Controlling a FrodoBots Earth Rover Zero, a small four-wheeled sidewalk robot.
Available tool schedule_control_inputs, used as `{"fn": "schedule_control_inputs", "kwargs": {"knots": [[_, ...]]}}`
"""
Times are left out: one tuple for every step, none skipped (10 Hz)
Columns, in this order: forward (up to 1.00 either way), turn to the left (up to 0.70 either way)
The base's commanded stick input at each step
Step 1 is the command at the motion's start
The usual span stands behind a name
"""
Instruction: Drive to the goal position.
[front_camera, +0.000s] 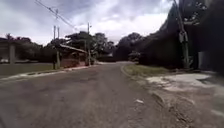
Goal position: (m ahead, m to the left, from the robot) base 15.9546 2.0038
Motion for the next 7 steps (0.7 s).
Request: {"fn": "schedule_control_inputs", "kwargs": {"knots": [[0.50,0.00],[0.50,0.00],[0.50,0.00],[0.50,0.00],[0.50,0.00],[0.50,0.04],[0.50,0.17]]}}
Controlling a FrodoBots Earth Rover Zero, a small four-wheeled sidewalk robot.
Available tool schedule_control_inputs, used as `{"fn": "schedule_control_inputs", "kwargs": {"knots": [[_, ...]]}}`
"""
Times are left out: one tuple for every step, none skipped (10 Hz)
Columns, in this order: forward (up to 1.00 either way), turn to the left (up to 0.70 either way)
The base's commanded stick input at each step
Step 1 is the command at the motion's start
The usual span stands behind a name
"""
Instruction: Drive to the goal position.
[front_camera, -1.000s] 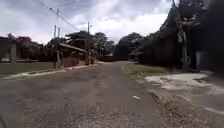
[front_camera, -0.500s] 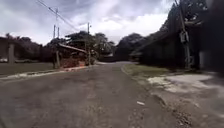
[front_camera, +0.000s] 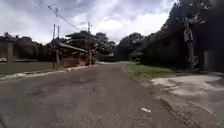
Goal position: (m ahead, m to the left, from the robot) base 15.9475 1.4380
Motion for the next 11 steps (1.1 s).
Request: {"fn": "schedule_control_inputs", "kwargs": {"knots": [[0.50,0.31],[0.50,0.44],[0.50,0.50],[0.50,0.48],[0.50,0.46],[0.50,0.42],[0.50,0.21],[0.50,0.01],[0.50,0.00],[0.50,0.00],[0.50,0.00]]}}
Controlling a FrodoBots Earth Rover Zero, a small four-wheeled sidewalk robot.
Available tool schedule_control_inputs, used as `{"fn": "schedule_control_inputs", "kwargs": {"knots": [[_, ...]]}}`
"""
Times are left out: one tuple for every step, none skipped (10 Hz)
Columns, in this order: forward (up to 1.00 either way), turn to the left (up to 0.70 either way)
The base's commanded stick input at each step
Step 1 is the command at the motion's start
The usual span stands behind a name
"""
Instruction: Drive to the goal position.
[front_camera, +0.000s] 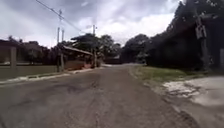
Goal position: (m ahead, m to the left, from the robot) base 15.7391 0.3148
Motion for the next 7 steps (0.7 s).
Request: {"fn": "schedule_control_inputs", "kwargs": {"knots": [[0.50,0.00],[0.50,0.00],[0.50,0.00],[0.50,0.00],[0.50,0.00],[0.50,0.00],[0.50,0.00]]}}
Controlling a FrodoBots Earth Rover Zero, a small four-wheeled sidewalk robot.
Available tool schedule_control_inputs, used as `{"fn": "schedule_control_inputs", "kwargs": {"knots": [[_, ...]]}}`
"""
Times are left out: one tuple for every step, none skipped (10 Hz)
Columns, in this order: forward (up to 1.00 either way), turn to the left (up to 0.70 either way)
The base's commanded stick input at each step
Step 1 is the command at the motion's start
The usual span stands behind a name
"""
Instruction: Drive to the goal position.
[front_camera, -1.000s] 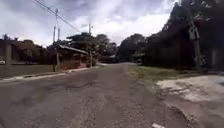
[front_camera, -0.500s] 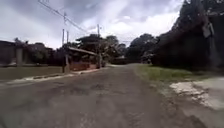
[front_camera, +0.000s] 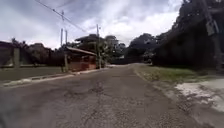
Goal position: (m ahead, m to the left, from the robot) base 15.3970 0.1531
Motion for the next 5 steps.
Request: {"fn": "schedule_control_inputs", "kwargs": {"knots": [[0.50,0.00],[0.50,0.00],[0.50,-0.01],[0.50,-0.25],[0.50,-0.45]]}}
